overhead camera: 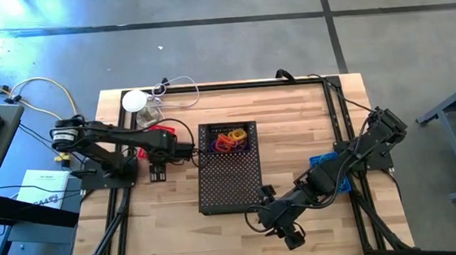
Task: Pick & Place Office Desk Supplies
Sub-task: Put the red bin on the shelf
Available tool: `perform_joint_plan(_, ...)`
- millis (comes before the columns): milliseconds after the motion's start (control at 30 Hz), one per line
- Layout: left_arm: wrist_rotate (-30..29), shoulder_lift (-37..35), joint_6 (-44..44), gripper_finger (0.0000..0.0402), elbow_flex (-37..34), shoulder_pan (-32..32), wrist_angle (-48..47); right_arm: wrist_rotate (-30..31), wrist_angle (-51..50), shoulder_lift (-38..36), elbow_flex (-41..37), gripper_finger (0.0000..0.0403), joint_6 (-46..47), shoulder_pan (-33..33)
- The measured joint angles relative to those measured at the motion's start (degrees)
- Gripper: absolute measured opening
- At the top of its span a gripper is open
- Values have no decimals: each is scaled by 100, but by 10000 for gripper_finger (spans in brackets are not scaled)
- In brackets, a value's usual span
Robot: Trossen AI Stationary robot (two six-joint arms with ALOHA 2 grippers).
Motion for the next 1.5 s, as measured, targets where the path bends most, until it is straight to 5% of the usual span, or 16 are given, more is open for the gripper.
perform_joint_plan(267, 2, 330, -2, 145, -22, -1, 13, 0, 2, 0, 2, 171, 26, 0)
perform_joint_plan(633, -21, 632, -11, 9, -22, -28, -8, 20, 31, 0, 2, 171, 26, 0)
perform_joint_plan(967, -6, 632, -77, 4, 112, -279, -295, 20, 102, 0, 2, 171, 26, 0)
perform_joint_plan(1267, 20, 632, -1079, 2, 882, -1464, -2016, 22, 265, -2, 2, 171, 28, 0)
perform_joint_plan(1500, 378, 531, -1626, 2, 1337, -2546, -2009, 22, 381, -4, 2, 171, 51, 0)
